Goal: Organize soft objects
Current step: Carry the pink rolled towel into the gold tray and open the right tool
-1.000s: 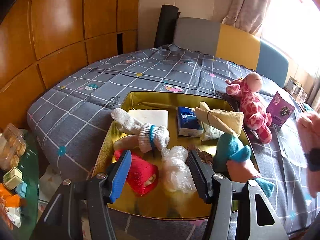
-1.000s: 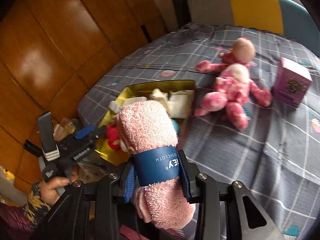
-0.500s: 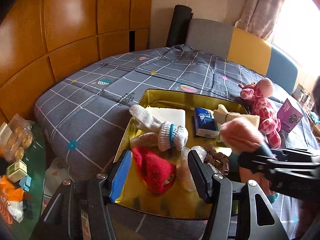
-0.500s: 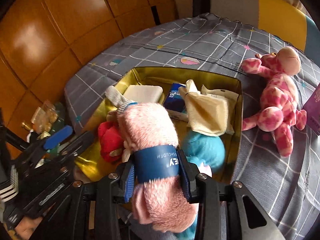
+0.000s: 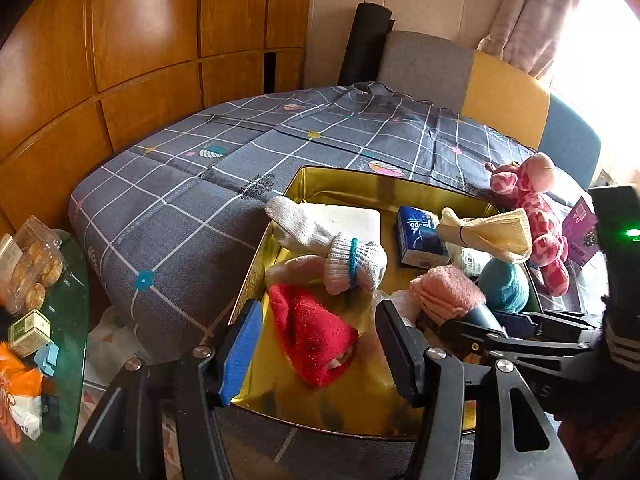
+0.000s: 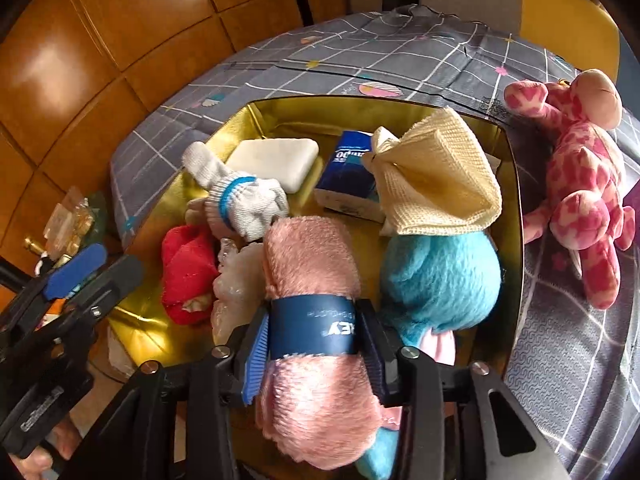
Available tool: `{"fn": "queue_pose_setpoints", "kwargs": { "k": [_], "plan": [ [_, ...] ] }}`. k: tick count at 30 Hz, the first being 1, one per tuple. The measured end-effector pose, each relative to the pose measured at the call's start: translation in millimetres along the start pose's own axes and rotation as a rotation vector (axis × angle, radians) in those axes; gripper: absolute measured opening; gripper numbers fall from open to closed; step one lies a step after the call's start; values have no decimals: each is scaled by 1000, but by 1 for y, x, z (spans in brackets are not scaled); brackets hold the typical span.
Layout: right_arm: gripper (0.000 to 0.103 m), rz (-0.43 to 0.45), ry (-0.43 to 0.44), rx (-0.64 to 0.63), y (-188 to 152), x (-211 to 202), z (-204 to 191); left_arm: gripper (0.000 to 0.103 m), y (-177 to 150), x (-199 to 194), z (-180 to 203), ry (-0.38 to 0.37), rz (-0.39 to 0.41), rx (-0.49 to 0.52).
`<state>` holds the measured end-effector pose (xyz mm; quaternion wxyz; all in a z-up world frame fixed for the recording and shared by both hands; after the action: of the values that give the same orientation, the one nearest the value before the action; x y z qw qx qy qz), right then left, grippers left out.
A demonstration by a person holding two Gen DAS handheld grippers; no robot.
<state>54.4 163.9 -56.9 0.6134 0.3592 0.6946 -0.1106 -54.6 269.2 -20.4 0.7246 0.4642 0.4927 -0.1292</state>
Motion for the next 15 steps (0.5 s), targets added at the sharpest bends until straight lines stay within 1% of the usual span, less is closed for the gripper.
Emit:
{"fn": "queue_pose_setpoints", "kwargs": {
  "k": [4,9,13,15],
  "plan": [
    [43,15,30,5,-4,-8,0,60,0,1,1,1,-1,1],
    [43,40,35,-5,-10,-18,-1,60,0,1,1,1,-1,0],
    [43,48,12,-48,-16,-18,-6,59,0,0,1,1,0,0],
    [37,48,-40,-69,-17,-13,-8,59,0,0,1,1,3,0]
  ]
}}
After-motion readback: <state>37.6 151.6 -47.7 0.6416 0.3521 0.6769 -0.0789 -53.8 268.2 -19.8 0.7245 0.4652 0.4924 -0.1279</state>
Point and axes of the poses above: each gripper's, at about its wrist camera, not at the fingertips, and x roughly the way its jaws point, z to its right, y to its top, the point moved 4 cm from there along x, roughly the way its jaws point, and after that the axes turned 11 degrees about -z, right-handed, at the moved point
